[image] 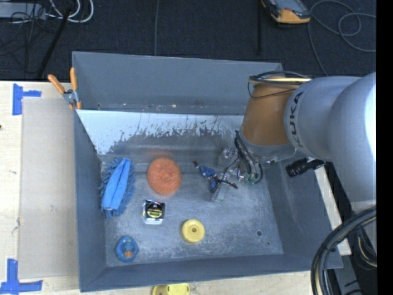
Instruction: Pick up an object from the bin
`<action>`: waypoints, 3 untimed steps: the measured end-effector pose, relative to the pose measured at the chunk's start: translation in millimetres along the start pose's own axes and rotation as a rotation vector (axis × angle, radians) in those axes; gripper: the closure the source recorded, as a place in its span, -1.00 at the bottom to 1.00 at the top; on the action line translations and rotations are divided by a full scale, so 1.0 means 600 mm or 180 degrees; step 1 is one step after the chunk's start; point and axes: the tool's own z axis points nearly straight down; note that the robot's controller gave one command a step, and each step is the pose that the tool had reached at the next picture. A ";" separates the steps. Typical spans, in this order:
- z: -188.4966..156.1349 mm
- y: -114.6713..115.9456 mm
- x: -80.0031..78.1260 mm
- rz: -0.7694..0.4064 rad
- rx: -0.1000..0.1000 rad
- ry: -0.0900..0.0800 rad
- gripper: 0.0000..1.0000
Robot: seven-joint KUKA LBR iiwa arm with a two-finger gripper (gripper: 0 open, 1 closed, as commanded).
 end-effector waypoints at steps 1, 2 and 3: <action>0.008 0.035 0.013 -0.0011 0.0005 0.0003 1.00; 0.008 0.035 0.013 -0.0012 0.0005 0.0003 1.00; 0.007 0.036 0.013 -0.0015 0.0005 0.0003 1.00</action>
Offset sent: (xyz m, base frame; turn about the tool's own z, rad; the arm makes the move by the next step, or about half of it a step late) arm 0.0000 0.0000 0.0000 0.0000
